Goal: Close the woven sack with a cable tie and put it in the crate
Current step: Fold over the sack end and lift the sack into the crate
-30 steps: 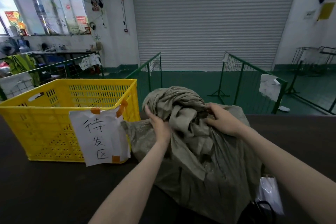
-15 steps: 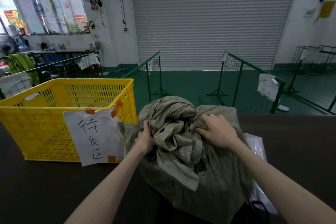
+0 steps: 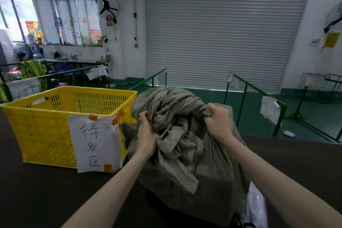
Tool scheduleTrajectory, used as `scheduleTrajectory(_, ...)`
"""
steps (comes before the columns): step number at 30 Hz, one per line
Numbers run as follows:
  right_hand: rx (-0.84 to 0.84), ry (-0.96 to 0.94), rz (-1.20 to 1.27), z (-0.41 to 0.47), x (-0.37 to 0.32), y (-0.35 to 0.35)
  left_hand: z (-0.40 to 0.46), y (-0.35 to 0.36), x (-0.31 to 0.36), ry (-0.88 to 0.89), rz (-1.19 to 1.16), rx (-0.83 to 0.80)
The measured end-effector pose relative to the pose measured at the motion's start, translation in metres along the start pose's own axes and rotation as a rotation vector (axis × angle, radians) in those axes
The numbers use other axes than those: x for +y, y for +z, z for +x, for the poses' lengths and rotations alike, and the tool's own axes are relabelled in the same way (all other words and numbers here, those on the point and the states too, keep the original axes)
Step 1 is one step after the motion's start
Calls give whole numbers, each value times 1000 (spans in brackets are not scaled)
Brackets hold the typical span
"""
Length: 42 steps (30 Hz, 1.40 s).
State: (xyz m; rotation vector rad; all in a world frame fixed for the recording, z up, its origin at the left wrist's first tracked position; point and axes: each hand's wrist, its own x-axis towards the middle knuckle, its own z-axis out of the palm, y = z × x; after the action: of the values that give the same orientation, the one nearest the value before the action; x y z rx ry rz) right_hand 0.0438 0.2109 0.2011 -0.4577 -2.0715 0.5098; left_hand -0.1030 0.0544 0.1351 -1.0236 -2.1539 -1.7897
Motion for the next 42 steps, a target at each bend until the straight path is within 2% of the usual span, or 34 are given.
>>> scheduleTrajectory(4, 185, -96, 16, 43, -19, -22, 32, -1, 45, 158, 9, 181)
scheduleTrajectory(7, 323, -182, 76, 71, -46, -36, 64, -13, 79, 224, -42, 258)
scheduleTrajectory(15, 485, -318, 271, 140, -117, -31, 142, -85, 126, 552, -47, 324)
scheduleTrajectory(18, 503, -342, 385, 157, -146, -20, 164, -113, 132, 593, -70, 335)
scheduleTrajectory(27, 484, -405, 458, 215, -267, 107, 249, -261, 68, 683, -105, 400)
scheduleTrajectory(32, 423, -400, 466, 240, -317, 195, 291, -335, 16, 657, -78, 417)
scheduleTrajectory(42, 274, -304, 471, 265, -339, 362, 345, -412, -102, 471, 32, 388)
